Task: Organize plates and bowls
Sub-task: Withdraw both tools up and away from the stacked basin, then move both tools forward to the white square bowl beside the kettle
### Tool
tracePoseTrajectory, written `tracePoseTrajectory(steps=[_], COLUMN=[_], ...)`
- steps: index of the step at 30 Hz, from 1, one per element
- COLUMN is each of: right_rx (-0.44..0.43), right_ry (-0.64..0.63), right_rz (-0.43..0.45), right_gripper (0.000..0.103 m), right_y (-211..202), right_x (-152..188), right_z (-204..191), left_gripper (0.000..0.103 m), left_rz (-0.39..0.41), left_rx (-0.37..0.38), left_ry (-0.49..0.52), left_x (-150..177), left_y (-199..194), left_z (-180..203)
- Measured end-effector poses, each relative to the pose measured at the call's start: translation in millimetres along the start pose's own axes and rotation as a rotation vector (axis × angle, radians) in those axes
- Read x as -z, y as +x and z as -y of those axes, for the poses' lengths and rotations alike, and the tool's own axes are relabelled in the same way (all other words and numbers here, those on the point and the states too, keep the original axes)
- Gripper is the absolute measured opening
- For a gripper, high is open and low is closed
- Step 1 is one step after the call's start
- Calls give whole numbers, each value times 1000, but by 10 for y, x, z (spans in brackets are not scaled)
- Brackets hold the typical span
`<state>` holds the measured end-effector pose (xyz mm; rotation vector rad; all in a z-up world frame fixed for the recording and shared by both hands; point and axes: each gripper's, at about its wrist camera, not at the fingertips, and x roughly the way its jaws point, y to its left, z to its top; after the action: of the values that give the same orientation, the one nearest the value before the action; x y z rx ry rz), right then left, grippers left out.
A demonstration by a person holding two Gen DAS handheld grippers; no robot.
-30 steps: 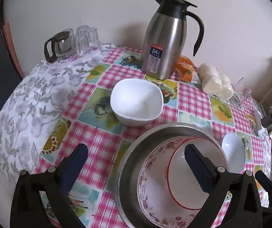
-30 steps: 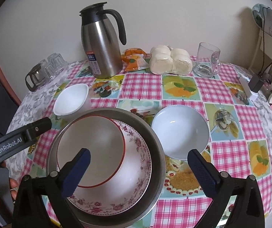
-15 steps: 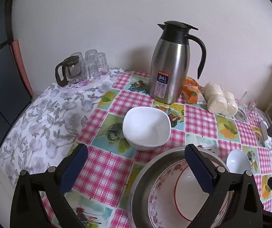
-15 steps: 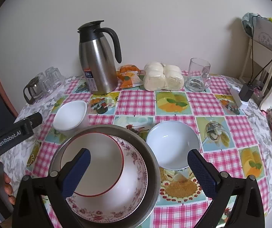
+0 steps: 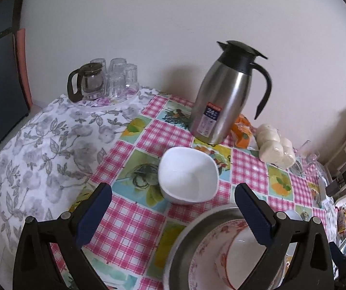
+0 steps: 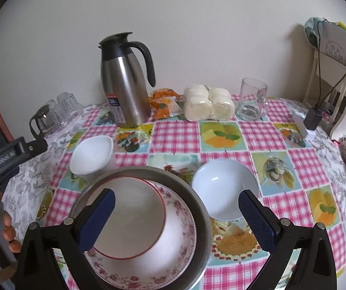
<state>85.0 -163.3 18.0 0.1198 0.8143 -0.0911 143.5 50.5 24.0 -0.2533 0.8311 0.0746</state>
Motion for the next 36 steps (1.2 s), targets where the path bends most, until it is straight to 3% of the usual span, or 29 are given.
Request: tracePoseTrajectory(steps=[7,19,27,36], right_rx=[-10,-7,-20,-40], right_ry=[-45,-104,-65,-72], right_rz=[14,2,-67,-107], right_gripper=[103,103,103,103], right_y=[52,244,393,489], right_x=[-8,-22,-74,-315], right_z=[-223,-553,-568,-700], left_gripper=[101,102,102,102], left_rz=[-22,43,15,34], left_rx=[-4,37,14,26], left_ry=[-67,-218,-245,-250], left_x=[-72,-200,-255,-315], left_y=[177,217,363,458], left_z=[-260,-736,-881,-943])
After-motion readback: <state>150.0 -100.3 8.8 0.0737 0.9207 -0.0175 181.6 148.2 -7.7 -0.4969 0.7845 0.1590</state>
